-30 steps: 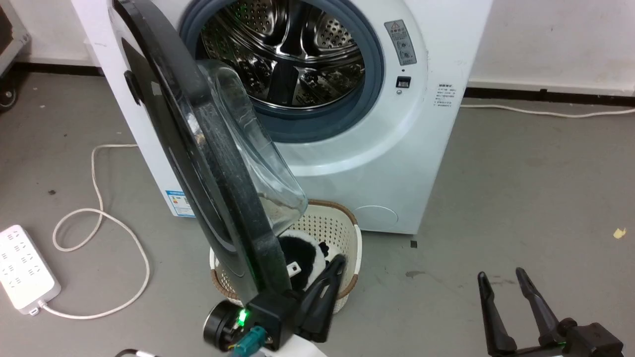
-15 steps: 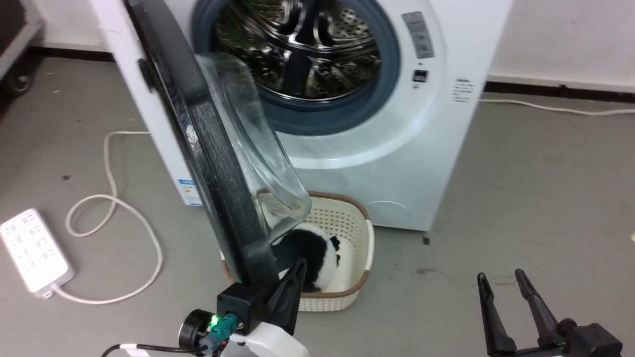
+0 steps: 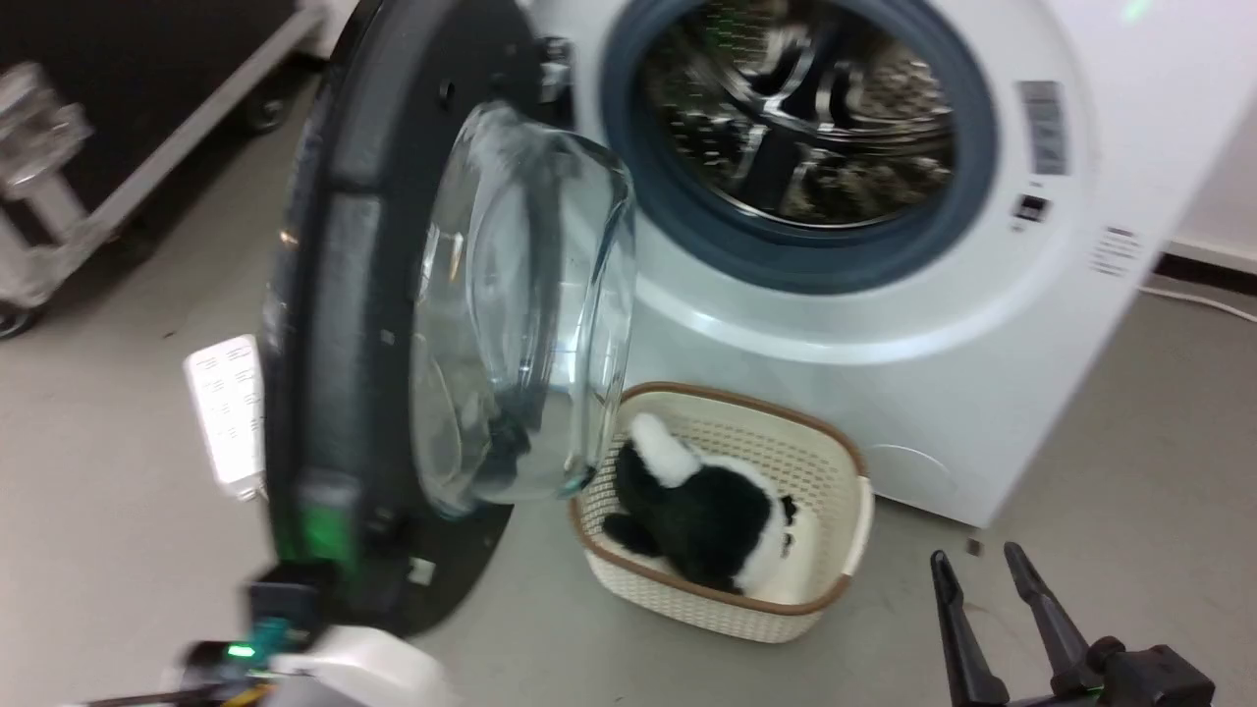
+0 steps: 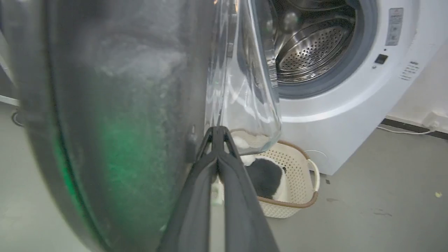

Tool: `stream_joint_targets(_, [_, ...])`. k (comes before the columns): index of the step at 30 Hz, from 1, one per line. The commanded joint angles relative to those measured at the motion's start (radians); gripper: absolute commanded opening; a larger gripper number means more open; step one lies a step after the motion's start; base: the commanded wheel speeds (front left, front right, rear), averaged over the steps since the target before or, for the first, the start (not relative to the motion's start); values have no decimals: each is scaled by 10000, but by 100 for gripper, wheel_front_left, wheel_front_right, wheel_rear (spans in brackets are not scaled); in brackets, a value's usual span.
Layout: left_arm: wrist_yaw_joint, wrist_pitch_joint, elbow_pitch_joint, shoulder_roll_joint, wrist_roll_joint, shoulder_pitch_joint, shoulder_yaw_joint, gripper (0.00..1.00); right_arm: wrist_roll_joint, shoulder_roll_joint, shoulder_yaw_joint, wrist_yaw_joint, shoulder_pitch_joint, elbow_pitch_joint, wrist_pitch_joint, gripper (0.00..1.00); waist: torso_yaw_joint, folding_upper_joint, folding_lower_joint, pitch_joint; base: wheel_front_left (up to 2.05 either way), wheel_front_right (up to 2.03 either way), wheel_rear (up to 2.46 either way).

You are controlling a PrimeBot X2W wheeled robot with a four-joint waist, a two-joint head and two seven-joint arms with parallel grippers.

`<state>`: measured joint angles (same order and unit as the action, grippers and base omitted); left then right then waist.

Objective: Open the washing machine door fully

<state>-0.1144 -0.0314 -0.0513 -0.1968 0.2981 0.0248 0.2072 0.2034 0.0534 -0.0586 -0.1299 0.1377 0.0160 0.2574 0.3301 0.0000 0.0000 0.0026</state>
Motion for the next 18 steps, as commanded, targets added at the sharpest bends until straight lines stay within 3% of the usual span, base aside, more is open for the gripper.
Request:
stream_joint_targets(1, [-114, -62, -46, -334, 170, 60, -453, 0, -49, -32, -45, -8, 15, 22, 43, 100, 478, 0, 0, 52, 0, 0, 0])
stream_joint_targets(10, [17, -185, 531, -1584, 831, -785, -2012, 0, -426, -32, -216, -8, -319, 8, 43, 100, 409, 0, 0, 890, 0, 0, 0])
stream_joint_targets(18, [-39, -74, 2232, -2550, 1151, -1928, -3091, 0, -837, -32, -70, -8, -642, -8, 43, 100, -76, 0, 0, 1782, 0, 0, 0])
